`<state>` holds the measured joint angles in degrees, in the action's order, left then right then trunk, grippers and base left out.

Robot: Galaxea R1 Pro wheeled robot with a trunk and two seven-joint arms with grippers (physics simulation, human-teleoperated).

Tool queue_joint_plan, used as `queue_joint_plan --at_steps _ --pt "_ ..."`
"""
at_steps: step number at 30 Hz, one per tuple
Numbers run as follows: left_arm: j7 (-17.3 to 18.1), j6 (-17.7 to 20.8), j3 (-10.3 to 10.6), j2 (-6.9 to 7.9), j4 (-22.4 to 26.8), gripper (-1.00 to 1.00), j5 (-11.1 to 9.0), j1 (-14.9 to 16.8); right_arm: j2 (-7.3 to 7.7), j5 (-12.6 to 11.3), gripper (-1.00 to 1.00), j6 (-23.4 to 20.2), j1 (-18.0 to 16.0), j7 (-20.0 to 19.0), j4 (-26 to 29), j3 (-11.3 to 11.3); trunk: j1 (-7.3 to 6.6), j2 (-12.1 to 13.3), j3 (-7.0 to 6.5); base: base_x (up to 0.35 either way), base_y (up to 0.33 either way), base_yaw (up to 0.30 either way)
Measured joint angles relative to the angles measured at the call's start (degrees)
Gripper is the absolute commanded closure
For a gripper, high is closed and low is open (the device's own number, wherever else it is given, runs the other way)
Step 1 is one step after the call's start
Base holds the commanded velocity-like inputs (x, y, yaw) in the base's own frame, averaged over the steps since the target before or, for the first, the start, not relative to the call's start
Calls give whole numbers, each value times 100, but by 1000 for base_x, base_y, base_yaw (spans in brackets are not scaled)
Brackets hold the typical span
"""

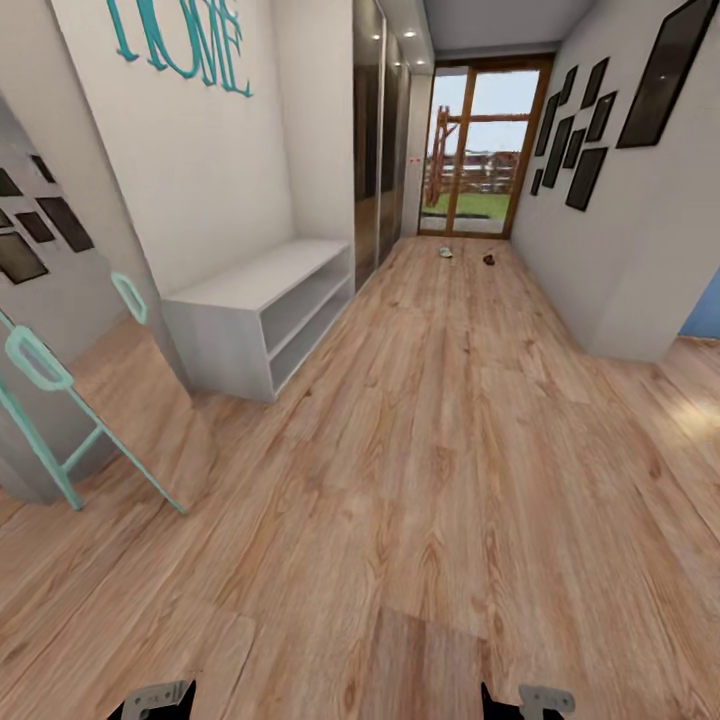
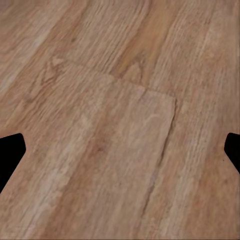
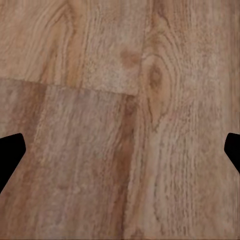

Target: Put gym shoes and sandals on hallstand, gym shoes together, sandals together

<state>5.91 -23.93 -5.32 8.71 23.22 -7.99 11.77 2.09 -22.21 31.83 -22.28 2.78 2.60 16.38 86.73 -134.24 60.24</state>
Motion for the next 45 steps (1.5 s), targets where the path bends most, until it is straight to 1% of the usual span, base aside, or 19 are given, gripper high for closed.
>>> queue_joint_plan --at_steps 4,8,34,41,45 --pt "0 0 -1 -7 0 -100 4 0 -4 1 -100 0 0 -4 15 1 0 0 0 327 -116 -278" --pt "0 0 -1 -28 0 -100 3 0 -2 2 -100 -1 0 -8 143 1 0 0 0 327 -116 -299" --pt "14 0 -4 -51 5 -100 -17 0 11 14 -100 -2 2 -6 102 -5 0 0 0 329 -103 -296" --pt "17 1 -3 -50 -7 -100 -24 -2 7 4 -100 3 0 3 142 -6 0 0 0 338 -10 -58" --pt "14 -2 -9 -48 -129 -100 -31 -2 5 3 -100 1 -2 1 156 -11 0 0 0 339 -1 -8"
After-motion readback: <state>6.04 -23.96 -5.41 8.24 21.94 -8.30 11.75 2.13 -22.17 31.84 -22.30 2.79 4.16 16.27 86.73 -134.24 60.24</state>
